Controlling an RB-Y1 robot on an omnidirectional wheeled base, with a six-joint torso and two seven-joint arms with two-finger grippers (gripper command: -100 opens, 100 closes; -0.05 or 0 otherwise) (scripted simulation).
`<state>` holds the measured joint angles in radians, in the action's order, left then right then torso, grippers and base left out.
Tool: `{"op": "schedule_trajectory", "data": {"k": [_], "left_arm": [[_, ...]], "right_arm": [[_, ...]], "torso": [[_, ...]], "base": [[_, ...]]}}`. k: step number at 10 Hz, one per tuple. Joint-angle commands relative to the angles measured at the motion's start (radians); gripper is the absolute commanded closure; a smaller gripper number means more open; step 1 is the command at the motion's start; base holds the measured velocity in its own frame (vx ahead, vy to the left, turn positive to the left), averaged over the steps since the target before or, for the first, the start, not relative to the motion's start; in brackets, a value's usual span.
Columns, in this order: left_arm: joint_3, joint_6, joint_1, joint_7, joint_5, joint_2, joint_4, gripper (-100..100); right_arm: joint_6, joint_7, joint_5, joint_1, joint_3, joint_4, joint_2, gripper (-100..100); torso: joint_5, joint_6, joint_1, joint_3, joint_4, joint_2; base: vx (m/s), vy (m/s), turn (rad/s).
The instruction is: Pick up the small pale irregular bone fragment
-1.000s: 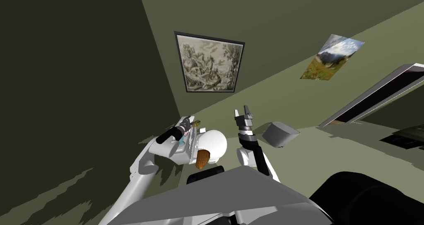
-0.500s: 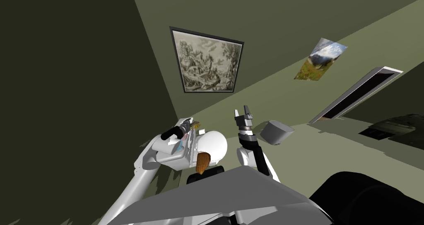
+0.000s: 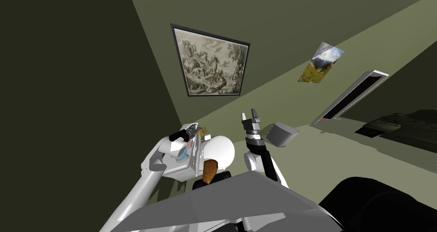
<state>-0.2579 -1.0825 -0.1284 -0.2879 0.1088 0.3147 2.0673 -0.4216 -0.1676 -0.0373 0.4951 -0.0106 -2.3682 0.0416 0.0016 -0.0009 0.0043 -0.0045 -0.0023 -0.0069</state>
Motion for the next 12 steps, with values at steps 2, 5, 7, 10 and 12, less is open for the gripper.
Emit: {"op": "schedule_trajectory", "data": {"k": [2, 5, 7, 10, 12], "left_arm": [[-0.008, -0.077, -0.017, 0.007, -0.006, 0.013, -0.032, -100], [-0.016, -0.155, -0.029, 0.012, -0.011, 0.022, -0.059, -100], [-0.021, -0.185, -0.032, 0.013, -0.012, 0.025, -0.072, -100], [-0.037, -0.251, -0.02, 0.015, -0.01, 0.033, -0.113, -100], [-0.025, -0.243, -0.045, 0.018, -0.005, 0.033, -0.091, 0]], "right_arm": [[0.0, 0.0, 0.0, 0.0, 0.0, 0.0, 0.0, 0], [0.0, 0.0, 0.0, 0.0, 0.0, 0.0, 0.0, 0], [0.0, 0.0, 0.0, 0.0, 0.0, 0.0, 0.0, 0], [0.0, 0.0, 0.0, 0.0, 0.0, 0.0, 0.0, 0], [0.0, 0.0, 0.0, 0.0, 0.0, 0.0, 0.0, 0]], "torso": [[0.0, 0.0, 0.001, -0.001, 0.0, -0.001], [0.002, 0.001, 0.003, -0.004, -0.003, -0.006], [0.003, 0.0, 0.005, -0.008, -0.005, -0.011], [0.007, -0.003, 0.009, -0.012, -0.012, -0.012], [0.01, -0.006, 0.013, -0.014, -0.017, -0.011]], "base": [[0.076, 0.053, -0.117], [0.052, 0.051, -0.073], [0.034, 0.035, -0.067], [0.022, 0.03, -0.077], [0.001, 0.004, -0.011]]}}
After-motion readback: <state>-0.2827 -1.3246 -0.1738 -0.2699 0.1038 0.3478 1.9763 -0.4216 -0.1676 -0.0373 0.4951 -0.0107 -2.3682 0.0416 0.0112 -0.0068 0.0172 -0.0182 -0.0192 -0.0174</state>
